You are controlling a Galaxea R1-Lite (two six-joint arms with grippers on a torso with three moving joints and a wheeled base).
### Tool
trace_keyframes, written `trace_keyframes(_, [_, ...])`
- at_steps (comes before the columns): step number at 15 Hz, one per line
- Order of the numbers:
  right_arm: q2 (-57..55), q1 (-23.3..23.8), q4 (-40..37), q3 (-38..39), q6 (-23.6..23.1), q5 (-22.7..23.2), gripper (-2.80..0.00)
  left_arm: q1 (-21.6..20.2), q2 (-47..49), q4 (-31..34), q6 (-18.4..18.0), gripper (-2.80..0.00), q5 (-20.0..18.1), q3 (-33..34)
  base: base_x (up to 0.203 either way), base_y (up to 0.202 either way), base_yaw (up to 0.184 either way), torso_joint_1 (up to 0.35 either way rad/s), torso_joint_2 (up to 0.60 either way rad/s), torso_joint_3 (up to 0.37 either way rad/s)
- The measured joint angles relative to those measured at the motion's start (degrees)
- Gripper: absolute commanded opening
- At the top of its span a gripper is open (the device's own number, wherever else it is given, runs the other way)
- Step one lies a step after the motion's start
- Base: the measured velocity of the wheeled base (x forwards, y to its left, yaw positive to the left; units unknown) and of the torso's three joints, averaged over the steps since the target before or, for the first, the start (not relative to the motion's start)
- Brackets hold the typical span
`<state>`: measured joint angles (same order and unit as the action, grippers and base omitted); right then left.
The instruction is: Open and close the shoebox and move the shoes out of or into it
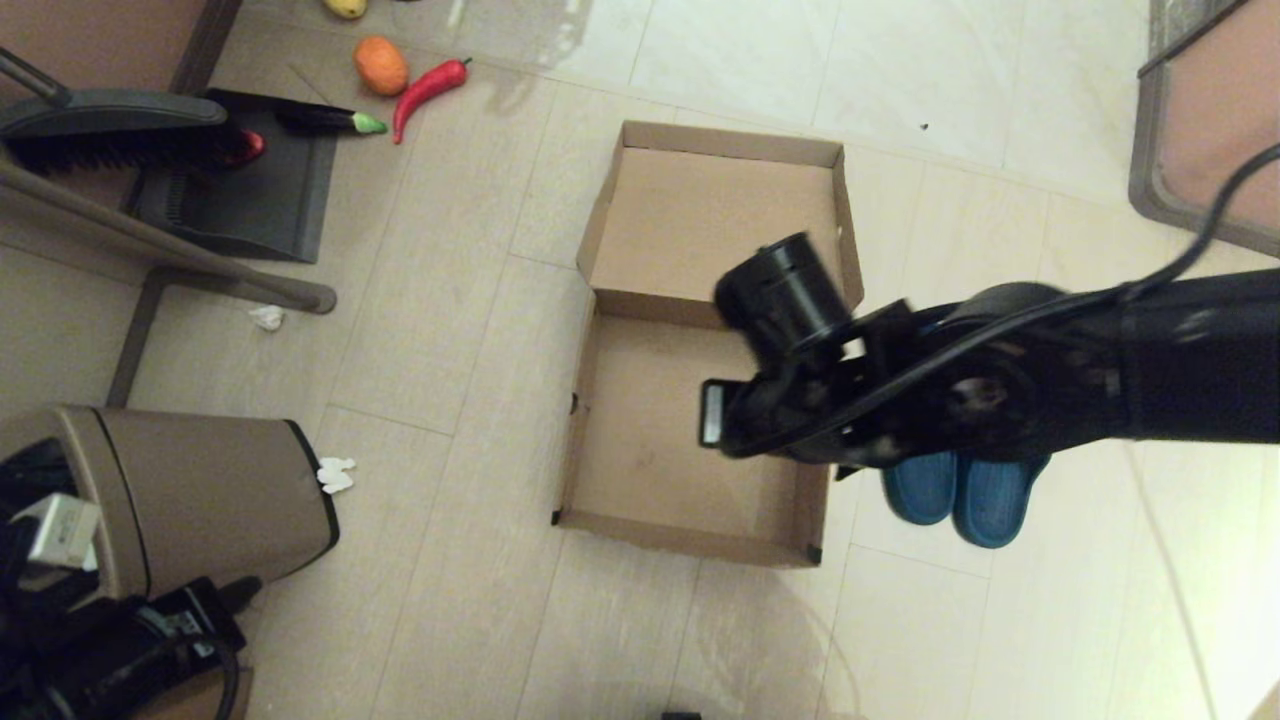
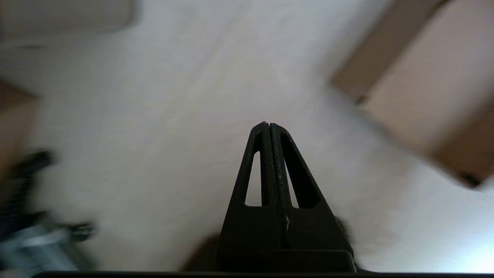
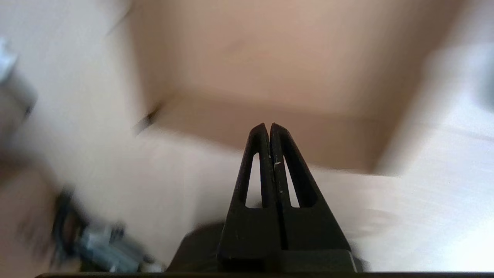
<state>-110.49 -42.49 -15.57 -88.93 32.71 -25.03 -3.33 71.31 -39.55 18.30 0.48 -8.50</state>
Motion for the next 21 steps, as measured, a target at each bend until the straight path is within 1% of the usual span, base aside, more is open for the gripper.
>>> trace_keyframes(1, [4.75,4.6,-0.06,3.58,-0.73,-0.16,-2.8,0.02,-0.19,0.02,-0.92,-2.8,1.59,0.88,0.0,0.0,0.0,0.0,0.0,0.0])
trace_keyframes(2, [9.73,9.45,-0.13,7.63,-1.91,-0.24,-2.8,0.02,-0.39,0.02,-2.04,-2.8,2.15,1.81,0.0,0.0,0.0,0.0,0.0,0.0])
trace_keyframes(4, [20.11,16.57,0.22,17.15,-5.66,0.11,-2.8,0.02,-1.5,-0.28,-6.04,-2.8,2.26,4.59,0.0,0.0,0.0,0.0,0.0,0.0])
trace_keyframes(5, [25.69,19.15,0.78,23.41,-7.93,0.47,-2.8,-0.02,-2.89,0.01,-8.24,-2.8,2.27,6.0,0.0,0.0,0.0,0.0,0.0,0.0])
trace_keyframes(7, [38.35,22.96,3.0,39.5,-13.3,1.11,-2.8,-0.02,-8.49,3.05,-12.04,-2.8,2.21,7.45,0.0,0.0,0.0,0.0,0.0,0.0])
trace_keyframes(8, [44.8,24.17,4.69,47.09,-16.17,1.35,-2.8,0.0,-12.41,5.85,-13.78,-2.8,1.98,7.78,0.0,0.0,0.0,0.0,0.0,0.0])
trace_keyframes(10, [59.09,25.86,7.9,62.77,-22.67,2.15,-2.8,0.17,-22.92,14.56,-17.75,-2.8,0.15,8.23,0.0,0.0,0.0,0.0,0.0,0.0])
trace_keyframes(11, [65.69,26.34,9.09,68.95,-25.81,3.17,-2.8,0.32,-28.23,19.41,-19.85,-2.8,-1.07,8.23,0.0,0.0,0.0,0.0,0.0,0.0])
trace_keyframes(12, [72.1,26.85,10.04,74.3,-28.99,5.54,-2.8,0.46,-33.77,25.22,-22.31,-2.8,-2.18,8.14,0.0,0.0,0.0,0.0,0.0,0.0])
trace_keyframes(14, [82.56,27.42,10.91,80.87,-34.16,13.15,-2.8,0.91,-42.11,36.62,-26.61,-2.8,-3.8,7.79,0.0,0.0,0.0,0.0,0.0,0.0])
trace_keyframes(15, [86.81,27.68,10.87,83.12,-36.29,18.09,-2.8,1.39,-44.97,40.84,-27.55,-2.8,-4.16,7.56,0.0,0.0,0.0,0.0,0.0,0.0])
trace_keyframes(16, [89.63,28.47,10.73,84.49,-37.46,22.2,-2.8,1.65,-46.85,42.6,-27.17,-2.8,-3.61,7.34,0.0,0.0,0.0,0.0,0.0,0.0])
trace_keyframes(17, [91.14,30.55,10.4,85.36,-38.19,24.37,-2.8,1.57,-48.28,42.94,-26.41,-2.8,-2.56,7.27,0.0,0.0,0.0,0.0,0.0,0.0])
trace_keyframes(18, [91.95,34.18,10.21,85.89,-38.65,25.08,-2.8,1.15,-49.31,43.04,-25.92,-2.8,-1.86,7.23,0.0,0.0,0.0,0.0,0.0,0.0])
trace_keyframes(20, [93.69,41.35,10.08,86.47,-39.15,25.58,-2.8,0.09,-50.56,43.13,-25.78,-2.8,-1.71,7.18,0.0,0.0,0.0,0.0,0.0,0.0])
trace_keyframes(21, [95.27,42.66,10.12,86.62,-39.39,25.83,-2.8,-0.25,-51.04,43.18,-25.73,-2.8,-1.74,7.18,0.0,0.0,0.0,0.0,0.0,0.0])
